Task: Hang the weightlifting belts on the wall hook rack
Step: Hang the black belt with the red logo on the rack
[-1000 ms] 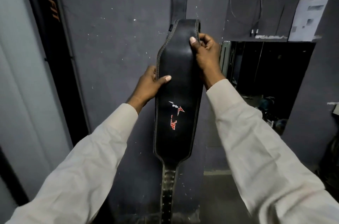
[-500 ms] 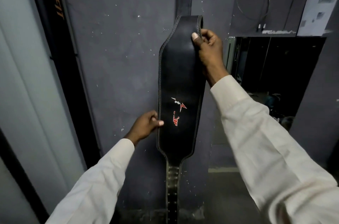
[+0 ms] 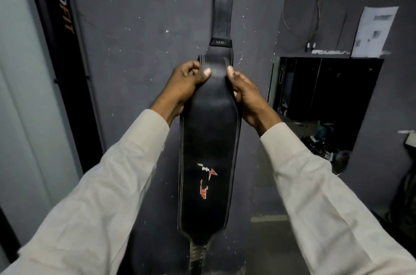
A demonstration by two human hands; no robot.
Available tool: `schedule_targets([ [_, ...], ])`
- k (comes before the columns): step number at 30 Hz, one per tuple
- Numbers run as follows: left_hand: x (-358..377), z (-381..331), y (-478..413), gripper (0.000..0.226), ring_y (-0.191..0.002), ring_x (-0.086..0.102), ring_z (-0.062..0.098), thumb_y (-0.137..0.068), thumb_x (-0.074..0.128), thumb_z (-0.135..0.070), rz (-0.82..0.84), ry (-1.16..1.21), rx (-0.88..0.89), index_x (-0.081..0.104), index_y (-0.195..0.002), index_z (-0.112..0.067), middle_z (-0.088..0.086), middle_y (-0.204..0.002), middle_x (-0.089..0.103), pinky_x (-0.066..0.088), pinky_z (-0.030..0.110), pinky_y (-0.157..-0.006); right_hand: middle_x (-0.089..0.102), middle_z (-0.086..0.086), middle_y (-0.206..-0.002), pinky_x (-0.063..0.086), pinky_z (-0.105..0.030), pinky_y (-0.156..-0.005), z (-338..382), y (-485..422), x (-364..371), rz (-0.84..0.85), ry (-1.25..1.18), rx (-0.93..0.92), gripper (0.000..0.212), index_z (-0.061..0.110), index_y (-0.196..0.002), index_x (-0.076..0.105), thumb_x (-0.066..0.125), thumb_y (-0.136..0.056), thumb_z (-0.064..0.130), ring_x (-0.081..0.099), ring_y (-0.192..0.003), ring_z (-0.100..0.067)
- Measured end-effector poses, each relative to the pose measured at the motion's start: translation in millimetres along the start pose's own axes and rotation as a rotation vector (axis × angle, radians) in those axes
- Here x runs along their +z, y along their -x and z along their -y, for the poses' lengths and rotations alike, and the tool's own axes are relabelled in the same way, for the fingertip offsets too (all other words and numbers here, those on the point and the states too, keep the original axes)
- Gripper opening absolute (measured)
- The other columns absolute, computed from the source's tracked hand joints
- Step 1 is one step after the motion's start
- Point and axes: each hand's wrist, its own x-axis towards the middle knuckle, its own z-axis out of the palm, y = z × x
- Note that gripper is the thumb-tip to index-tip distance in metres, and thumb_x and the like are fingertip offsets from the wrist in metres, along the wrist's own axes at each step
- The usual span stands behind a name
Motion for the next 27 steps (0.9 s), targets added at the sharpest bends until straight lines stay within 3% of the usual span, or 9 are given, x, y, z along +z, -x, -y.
schedule_targets([
  [3,6,26,16,0.016,-0.069,0.064,0.006,-0.093,0.064,-0.005,0.119,-0.081,0.037,0.061,-0.084,-0.018,-0.006,-0.074,0.068,0.053,0.020,-0.067,0.066,-0.021,-0.116,0.055,-0.044,-0.096,14,-22,6,-0.008,-0.005,0.145,0.060,-0.004,-0.138,0.049,0.060,-0.096,0.037,0.064,-0.114,-0.037],
  [5,6,41,20,0.018,-0.062,0.056,0.003,-0.096,0.061,-0.007,0.123,-0.118,-0.015,0.060,-0.082,-0.020,-0.009,-0.069,0.062,0.047,0.016,-0.060,0.063,-0.014,-0.113,0.055,-0.031,-0.081,18,-38,15,-0.236,0.105,0.133,0.053,-0.001,-0.143,0.042,0.061,-0.096,0.013,0.065,-0.102,-0.028],
  [7,-6,47,15,0.012,-0.066,0.053,0.009,-0.100,0.057,-0.021,-0.006,-0.033,-0.124,0.063,-0.091,-0.017,0.002,-0.080,0.059,0.046,0.021,-0.060,0.061,-0.008,-0.117,0.052,-0.024,-0.078,14,-41,20,-0.285,0.198,0.078,0.056,0.011,-0.147,0.037,0.058,-0.096,0.002,0.061,-0.094,-0.015],
  [11,-39,28,-21,0.048,-0.099,0.067,0.023,-0.098,0.054,-0.045,-0.215,0.241,-0.274,0.057,-0.122,-0.004,0.011,-0.110,0.064,0.056,0.034,-0.086,0.068,-0.002,-0.116,0.050,-0.042,-0.105,-10,-26,33,-0.124,0.195,0.031,0.079,0.023,-0.157,0.018,0.056,-0.094,-0.007,0.065,-0.112,-0.021],
  [15,-46,2,-51,0.017,-0.082,0.072,0.026,-0.091,0.066,-0.009,-0.263,0.242,-0.145,0.070,-0.104,0.000,0.014,-0.091,0.075,0.060,0.042,-0.083,0.057,-0.007,-0.142,0.044,-0.046,-0.112,-27,-33,49,0.023,0.301,-0.078,0.068,0.020,-0.152,0.034,0.057,-0.093,-0.005,0.056,-0.131,-0.022],
  [18,-41,-6,-61,0.021,-0.079,0.066,0.025,-0.089,0.054,0.005,-0.370,0.257,-0.072,0.068,-0.099,-0.007,0.014,-0.091,0.071,0.057,0.034,-0.076,0.049,0.000,-0.150,0.037,-0.045,-0.118,-29,-42,56,0.013,0.419,-0.165,0.063,0.022,-0.150,0.039,0.060,-0.094,0.004,0.046,-0.139,-0.015],
  [21,-39,-2,-63,0.030,-0.068,0.059,0.020,-0.095,0.037,0.004,-0.459,0.409,-0.062,0.059,-0.087,-0.015,0.008,-0.078,0.063,0.051,0.026,-0.062,0.043,0.004,-0.154,0.034,-0.037,-0.119,-33,-50,63,-0.060,0.457,-0.207,0.066,0.021,-0.153,0.035,0.060,-0.095,0.004,0.040,-0.143,-0.011],
  [24,-43,18,-65,0.024,-0.072,0.064,0.022,-0.098,0.041,-0.005,-0.392,0.419,-0.043,0.065,-0.099,-0.011,0.008,-0.082,0.069,0.052,0.029,-0.062,0.040,0.003,-0.157,0.035,-0.041,-0.119,-32,-67,66,-0.122,0.482,-0.276,0.066,0.021,-0.154,0.034,0.061,-0.095,0.006,0.039,-0.144,-0.011],
  [27,-45,34,-72,0.022,-0.084,0.068,0.025,-0.103,0.044,-0.013,-0.306,0.358,0.007,0.066,-0.104,-0.008,0.014,-0.095,0.072,0.056,0.037,-0.075,0.047,0.000,-0.152,0.038,-0.045,-0.117,-28,-86,63,-0.168,0.497,-0.290,0.064,0.016,-0.153,0.037,0.061,-0.095,0.004,0.047,-0.139,-0.012],
])
